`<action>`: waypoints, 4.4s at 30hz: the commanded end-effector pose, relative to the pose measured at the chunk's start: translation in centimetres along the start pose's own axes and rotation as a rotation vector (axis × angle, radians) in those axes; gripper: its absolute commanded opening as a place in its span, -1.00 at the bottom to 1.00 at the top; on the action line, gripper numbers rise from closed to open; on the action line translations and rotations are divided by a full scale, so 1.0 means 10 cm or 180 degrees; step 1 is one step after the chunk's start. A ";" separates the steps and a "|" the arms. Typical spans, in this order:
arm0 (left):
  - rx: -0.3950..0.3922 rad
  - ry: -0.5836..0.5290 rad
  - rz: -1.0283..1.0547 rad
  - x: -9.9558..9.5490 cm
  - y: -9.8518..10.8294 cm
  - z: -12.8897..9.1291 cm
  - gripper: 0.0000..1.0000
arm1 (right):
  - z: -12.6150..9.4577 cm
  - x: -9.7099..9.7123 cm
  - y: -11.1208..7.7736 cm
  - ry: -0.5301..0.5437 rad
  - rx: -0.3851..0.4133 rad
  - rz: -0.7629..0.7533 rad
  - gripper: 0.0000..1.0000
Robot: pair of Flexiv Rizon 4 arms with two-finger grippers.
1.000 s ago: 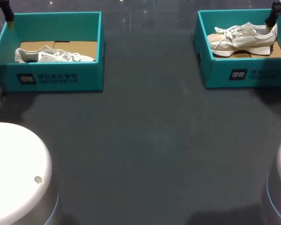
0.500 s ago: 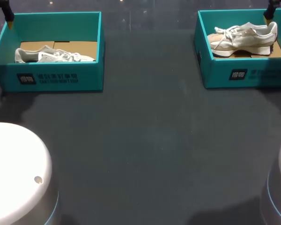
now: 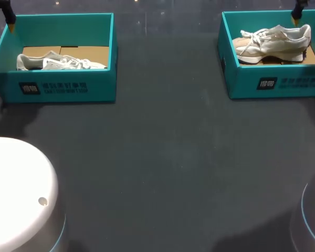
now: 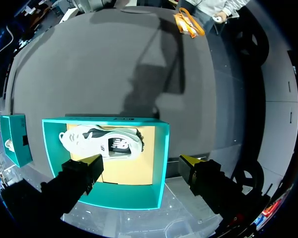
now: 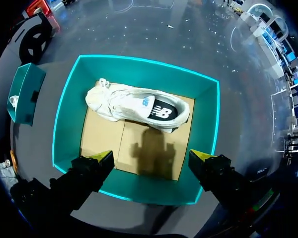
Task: Take the shoe out of the shoebox, open the shoe tongue, remove and reinsert the insole, then place the shoe into the shoebox
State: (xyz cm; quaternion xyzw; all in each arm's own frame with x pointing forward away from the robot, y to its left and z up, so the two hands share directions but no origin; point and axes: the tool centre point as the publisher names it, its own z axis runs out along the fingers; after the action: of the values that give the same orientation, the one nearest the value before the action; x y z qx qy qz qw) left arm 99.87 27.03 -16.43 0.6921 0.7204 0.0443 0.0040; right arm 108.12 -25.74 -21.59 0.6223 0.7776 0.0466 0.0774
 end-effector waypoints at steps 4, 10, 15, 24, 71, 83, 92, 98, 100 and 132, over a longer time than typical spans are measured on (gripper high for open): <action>-0.0001 0.0003 0.0004 0.01 0.00 0.00 1.00 | 0.22 -0.18 0.30 0.0196 0.0145 0.0037 1.00; -0.0001 0.0003 0.0004 0.01 0.00 0.00 1.00 | 0.22 -0.18 0.30 0.0196 0.0145 0.0037 1.00; -0.0001 0.0003 0.0004 0.01 0.00 0.00 1.00 | 0.31 -0.23 0.32 0.0227 0.0107 0.0083 1.00; -0.0001 0.0003 0.0004 0.01 0.00 0.00 1.00 | 0.60 -0.38 0.37 0.0022 0.0196 0.0391 1.00; -0.0001 0.0003 0.0004 0.01 0.00 0.00 1.00 | 1.32 -0.71 0.45 -0.0307 0.0457 0.0747 0.26; -0.0001 0.0003 0.0004 0.01 0.00 0.00 1.00 | 1.48 -0.74 0.41 -0.0252 0.0573 0.0854 0.30; -0.0001 0.0003 0.0004 0.01 0.00 0.00 1.00 | 1.57 -0.73 0.39 -0.0191 0.0635 0.0896 0.28; -0.0001 0.0003 0.0004 0.01 0.00 0.00 1.00 | 1.62 -0.73 0.37 -0.0155 0.0676 0.0923 0.29; -0.0001 0.0003 0.0004 0.01 0.00 0.00 1.00 | 1.65 -0.73 0.36 -0.0137 0.0691 0.0932 0.29; -0.0001 0.0003 0.0004 0.01 0.00 0.00 1.00 | 1.46 -0.66 0.30 -0.0174 0.0719 0.0993 -1.00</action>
State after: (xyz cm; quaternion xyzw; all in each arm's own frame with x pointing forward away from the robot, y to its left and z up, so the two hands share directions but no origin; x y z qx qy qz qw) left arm 99.88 27.03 -16.45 0.6921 0.7204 0.0442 0.0042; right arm 115.37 -32.30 -36.23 0.7407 0.6701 -0.0448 0.0161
